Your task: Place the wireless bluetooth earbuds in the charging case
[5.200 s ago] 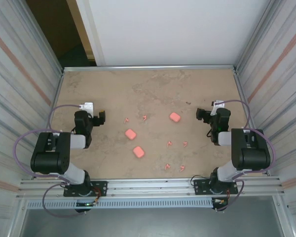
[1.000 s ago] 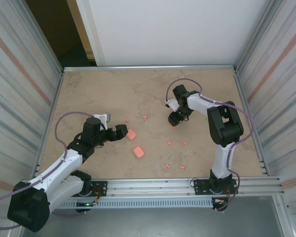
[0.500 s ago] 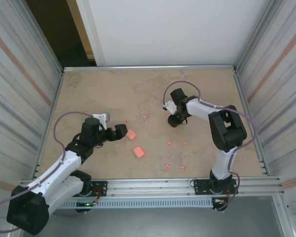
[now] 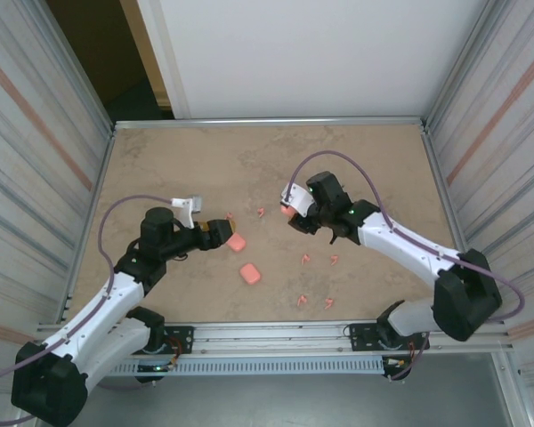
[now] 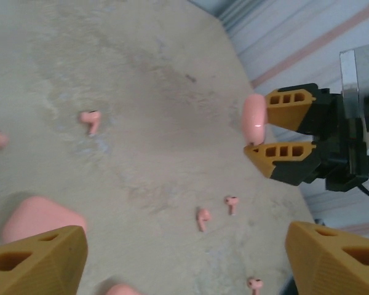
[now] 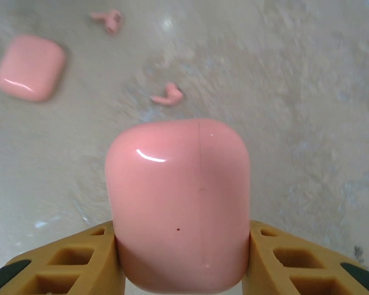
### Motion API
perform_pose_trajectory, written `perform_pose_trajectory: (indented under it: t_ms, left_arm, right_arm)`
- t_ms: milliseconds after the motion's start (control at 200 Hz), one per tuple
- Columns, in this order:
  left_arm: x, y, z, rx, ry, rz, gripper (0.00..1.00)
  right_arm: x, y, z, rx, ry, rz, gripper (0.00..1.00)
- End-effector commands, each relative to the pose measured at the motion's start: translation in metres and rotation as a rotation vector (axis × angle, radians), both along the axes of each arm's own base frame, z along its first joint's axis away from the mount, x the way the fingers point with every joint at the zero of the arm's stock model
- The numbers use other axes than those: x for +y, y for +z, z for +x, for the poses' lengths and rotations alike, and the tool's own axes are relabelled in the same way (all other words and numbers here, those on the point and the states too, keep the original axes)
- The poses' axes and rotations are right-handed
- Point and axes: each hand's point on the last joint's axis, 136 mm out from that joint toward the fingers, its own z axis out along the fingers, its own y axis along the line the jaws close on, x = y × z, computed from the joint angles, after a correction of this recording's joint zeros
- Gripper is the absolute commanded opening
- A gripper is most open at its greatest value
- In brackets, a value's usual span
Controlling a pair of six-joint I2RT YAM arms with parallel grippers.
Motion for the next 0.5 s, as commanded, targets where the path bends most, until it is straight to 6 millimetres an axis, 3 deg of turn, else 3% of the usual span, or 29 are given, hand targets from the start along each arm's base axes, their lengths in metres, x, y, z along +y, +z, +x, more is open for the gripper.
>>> perform_pose_trajectory:
  t_ms: [0, 100, 496]
  left_arm:
    - [-0.020, 0.044, -0.009, -0.105, -0.129, -0.125, 0.73]
    - [-0.026, 0.053, -0.013, -0.122, -0.171, -0.161, 0.66]
    - [-0.055, 0.068, -0.023, -0.174, -0.265, -0.147, 0.69]
  right_arm:
    - [0.014, 0.027, -0.011, -0.098, 0.072, 0.043, 0.38]
    - [0.023, 0.041, -0.024, -0.151, 0.111, 0.040, 0.38]
    - [0.040, 0.060, -0.048, -0.239, 0.175, 0.033, 0.38]
